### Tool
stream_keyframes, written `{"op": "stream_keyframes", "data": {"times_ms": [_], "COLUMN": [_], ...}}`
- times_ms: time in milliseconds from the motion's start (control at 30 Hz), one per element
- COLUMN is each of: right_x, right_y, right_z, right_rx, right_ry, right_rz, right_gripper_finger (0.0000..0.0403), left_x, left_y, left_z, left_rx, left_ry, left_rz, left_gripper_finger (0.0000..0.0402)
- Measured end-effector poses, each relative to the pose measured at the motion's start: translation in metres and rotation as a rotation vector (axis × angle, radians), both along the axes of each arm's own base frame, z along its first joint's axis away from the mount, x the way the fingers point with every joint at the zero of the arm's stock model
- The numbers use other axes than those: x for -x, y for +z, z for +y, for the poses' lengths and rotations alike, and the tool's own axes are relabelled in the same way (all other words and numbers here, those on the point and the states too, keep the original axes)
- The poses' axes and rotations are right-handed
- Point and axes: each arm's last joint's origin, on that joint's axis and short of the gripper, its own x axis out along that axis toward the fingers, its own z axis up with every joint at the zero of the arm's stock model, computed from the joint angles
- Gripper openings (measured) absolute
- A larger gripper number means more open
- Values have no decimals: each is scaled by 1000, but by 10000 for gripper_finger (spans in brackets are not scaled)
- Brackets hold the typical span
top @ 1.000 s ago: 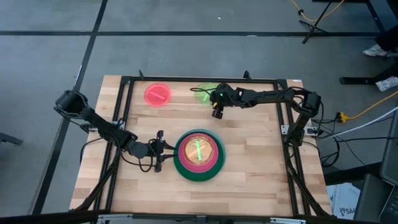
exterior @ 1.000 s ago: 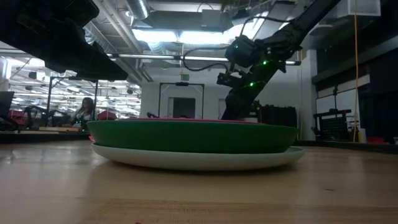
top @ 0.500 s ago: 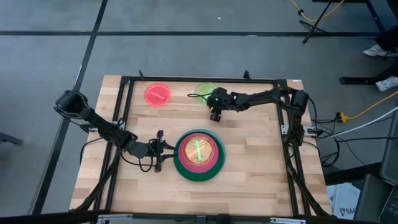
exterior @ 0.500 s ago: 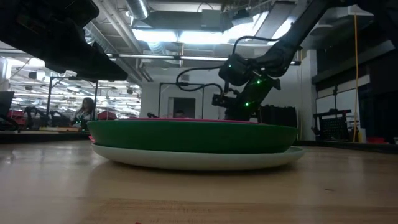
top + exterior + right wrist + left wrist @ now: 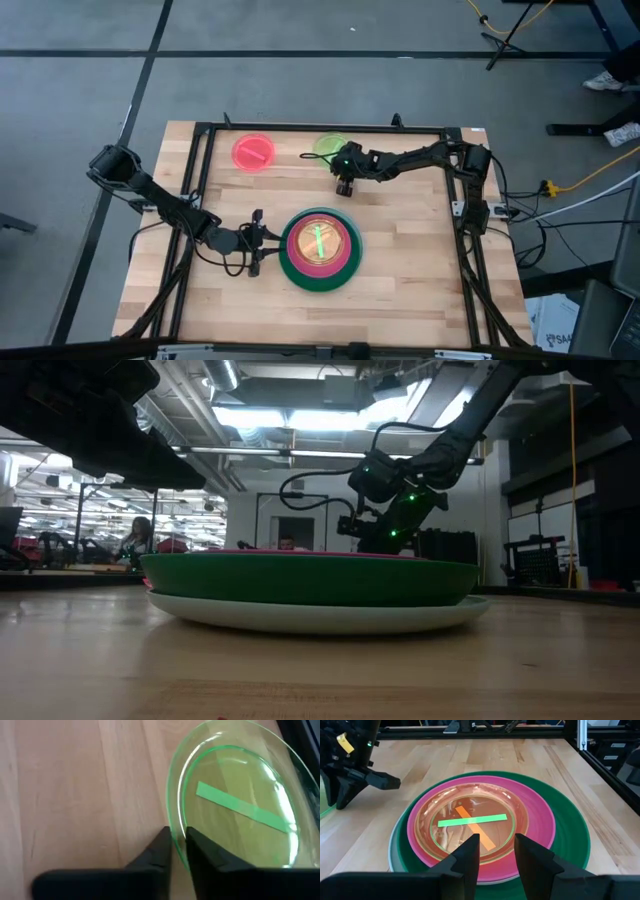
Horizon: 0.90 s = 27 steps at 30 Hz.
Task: Stack plastic plates
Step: Stack the light green plate on top of the light green plate
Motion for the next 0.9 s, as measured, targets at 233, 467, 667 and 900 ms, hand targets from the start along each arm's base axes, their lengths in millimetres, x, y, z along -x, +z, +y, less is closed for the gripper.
{"op": "stream_keyframes", "data": {"times_ms": [233, 467, 667, 900], "right_x": [-3, -13, -19, -20], "right_y": [0, 15, 45, 76], "right_z": [4, 34, 74, 129], "right_rx": [13, 87, 149, 155], "right_ry": [10, 64, 126, 260], "right_rz": [-13, -38, -110, -205], "right_gripper_finger": [16, 3, 2, 5], "left_x": [0, 0, 0, 0], "left_y": [0, 0, 0, 0], "left_z": [0, 0, 0, 0], "left_rx": [1, 1, 3, 3], "left_ry": [0, 0, 1, 1], "left_rz": [0, 0, 0, 0], "left_gripper_finger": [115, 115, 115, 115]}}
